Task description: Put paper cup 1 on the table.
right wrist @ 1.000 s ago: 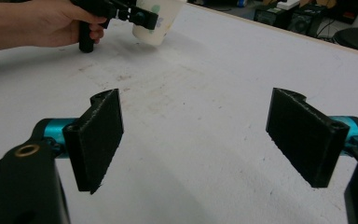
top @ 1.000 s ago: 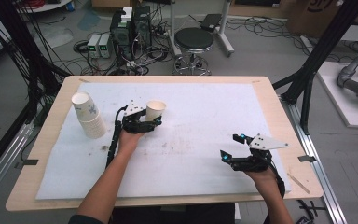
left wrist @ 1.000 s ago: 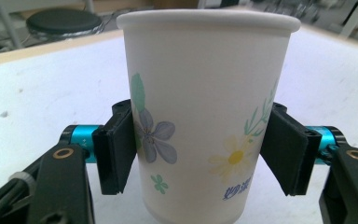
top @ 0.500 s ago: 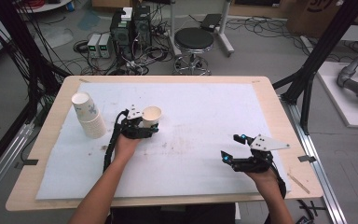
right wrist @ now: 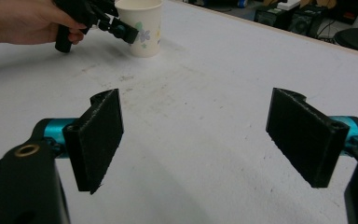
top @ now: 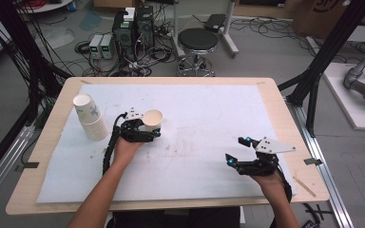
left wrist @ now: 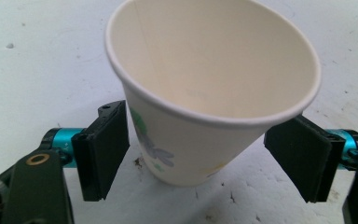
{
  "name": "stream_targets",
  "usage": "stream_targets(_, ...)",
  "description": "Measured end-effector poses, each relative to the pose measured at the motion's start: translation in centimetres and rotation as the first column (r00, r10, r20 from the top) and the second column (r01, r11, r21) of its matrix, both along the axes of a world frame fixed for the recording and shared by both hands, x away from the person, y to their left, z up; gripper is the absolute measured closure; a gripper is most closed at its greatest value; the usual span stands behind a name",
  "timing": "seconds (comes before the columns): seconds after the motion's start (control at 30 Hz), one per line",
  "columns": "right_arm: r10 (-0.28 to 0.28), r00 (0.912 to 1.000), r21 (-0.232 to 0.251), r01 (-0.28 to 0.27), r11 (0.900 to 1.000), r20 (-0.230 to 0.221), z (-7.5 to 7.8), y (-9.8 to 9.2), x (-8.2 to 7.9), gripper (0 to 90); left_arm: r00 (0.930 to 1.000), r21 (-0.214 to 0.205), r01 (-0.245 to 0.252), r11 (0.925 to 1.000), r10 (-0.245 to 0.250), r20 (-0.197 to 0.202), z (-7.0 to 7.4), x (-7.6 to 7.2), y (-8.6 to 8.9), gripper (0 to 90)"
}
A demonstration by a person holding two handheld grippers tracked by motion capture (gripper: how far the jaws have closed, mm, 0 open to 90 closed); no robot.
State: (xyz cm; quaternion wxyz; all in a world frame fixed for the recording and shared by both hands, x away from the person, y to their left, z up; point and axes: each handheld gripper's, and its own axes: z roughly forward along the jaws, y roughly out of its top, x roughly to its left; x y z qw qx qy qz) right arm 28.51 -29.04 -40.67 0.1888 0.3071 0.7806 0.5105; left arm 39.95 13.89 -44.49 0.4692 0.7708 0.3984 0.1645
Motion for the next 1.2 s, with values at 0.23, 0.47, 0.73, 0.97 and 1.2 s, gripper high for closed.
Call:
stream_targets(0.23,0.002,1.0000,-0.001,-0.002,1.0000,0.001,0.0,0.0,-0.1,19.4,0.9989,-0.015,0.015,0.9998,-0.015,0.045,1.7,-1.5,0.8,19.8)
stream_targets(0.47,-0.015,0.9999,-0.005,0.016,0.9999,0.005,0.0,-0.2,-0.2,19.4,0.9926,-0.065,0.023,0.9976,-0.015,0.121,3.1,-4.1,2.9,17.3)
stream_targets(0.73,-0.061,0.9980,-0.046,0.062,0.9970,0.012,-0.3,-0.5,-0.2,19.4,0.9660,-0.220,0.069,0.9731,-0.010,0.259,2.8,-8.7,6.3,17.2)
stream_targets(0.97,-0.108,0.9941,-0.059,0.109,0.9923,0.011,-0.4,-0.9,0.0,19.4,0.9532,-0.265,0.052,0.9628,0.031,0.301,2.7,-11.4,8.1,14.9)
stream_targets(1.2,-0.131,0.9913,-0.046,0.132,0.9902,0.011,-0.5,-1.3,0.1,19.4,0.9439,-0.293,0.031,0.9555,0.068,0.323,2.3,-12.4,10.1,15.3)
